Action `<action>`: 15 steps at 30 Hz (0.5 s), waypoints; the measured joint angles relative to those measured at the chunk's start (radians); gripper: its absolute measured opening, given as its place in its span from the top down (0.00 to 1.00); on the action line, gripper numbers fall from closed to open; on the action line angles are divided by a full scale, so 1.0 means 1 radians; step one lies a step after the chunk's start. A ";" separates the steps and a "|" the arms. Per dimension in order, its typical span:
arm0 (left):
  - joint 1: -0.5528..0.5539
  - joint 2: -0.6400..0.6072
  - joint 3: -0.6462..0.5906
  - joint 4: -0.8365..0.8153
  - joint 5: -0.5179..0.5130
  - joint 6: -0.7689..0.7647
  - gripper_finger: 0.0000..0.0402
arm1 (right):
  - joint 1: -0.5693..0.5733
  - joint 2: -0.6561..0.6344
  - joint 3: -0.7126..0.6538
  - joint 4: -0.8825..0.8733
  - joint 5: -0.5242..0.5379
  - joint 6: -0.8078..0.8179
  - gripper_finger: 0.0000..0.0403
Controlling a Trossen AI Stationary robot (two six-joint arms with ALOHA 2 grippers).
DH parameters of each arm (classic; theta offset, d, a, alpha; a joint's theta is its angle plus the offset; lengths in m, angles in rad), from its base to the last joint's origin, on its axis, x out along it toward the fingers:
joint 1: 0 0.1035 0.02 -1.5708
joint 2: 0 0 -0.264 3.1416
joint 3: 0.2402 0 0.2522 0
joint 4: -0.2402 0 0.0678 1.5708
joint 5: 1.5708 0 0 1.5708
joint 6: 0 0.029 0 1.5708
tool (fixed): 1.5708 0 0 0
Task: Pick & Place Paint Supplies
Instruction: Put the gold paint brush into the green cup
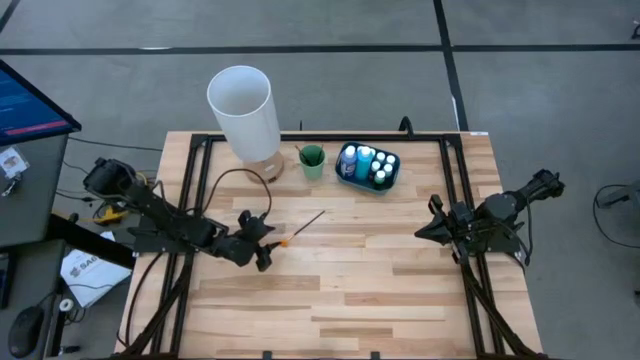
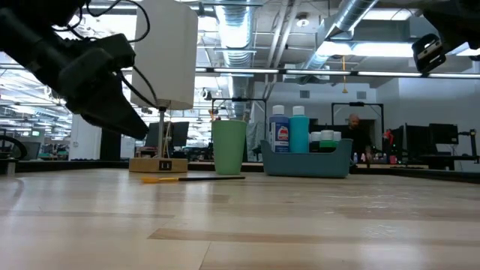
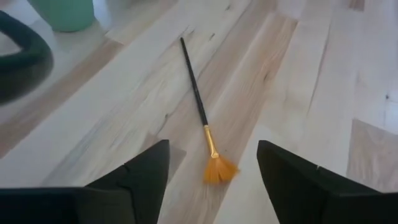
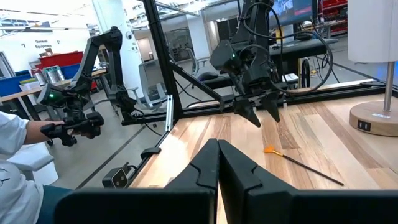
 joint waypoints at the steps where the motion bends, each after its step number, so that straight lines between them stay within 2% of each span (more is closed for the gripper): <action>1: 0.000 0.004 -0.001 0.003 -0.001 0.000 0.43 | 0.000 0.000 0.000 0.000 0.000 0.000 1.00; 4: -0.008 0.038 -0.001 0.040 -0.005 0.004 0.45 | 0.000 0.000 0.000 0.000 0.000 0.000 1.00; 9: -0.023 0.162 -0.001 0.146 -0.009 0.012 0.48 | 0.000 0.000 0.000 0.001 0.000 0.000 1.00; 15: -0.022 0.282 0.013 0.205 -0.060 0.012 0.48 | 0.000 0.000 0.000 0.001 0.000 0.000 1.00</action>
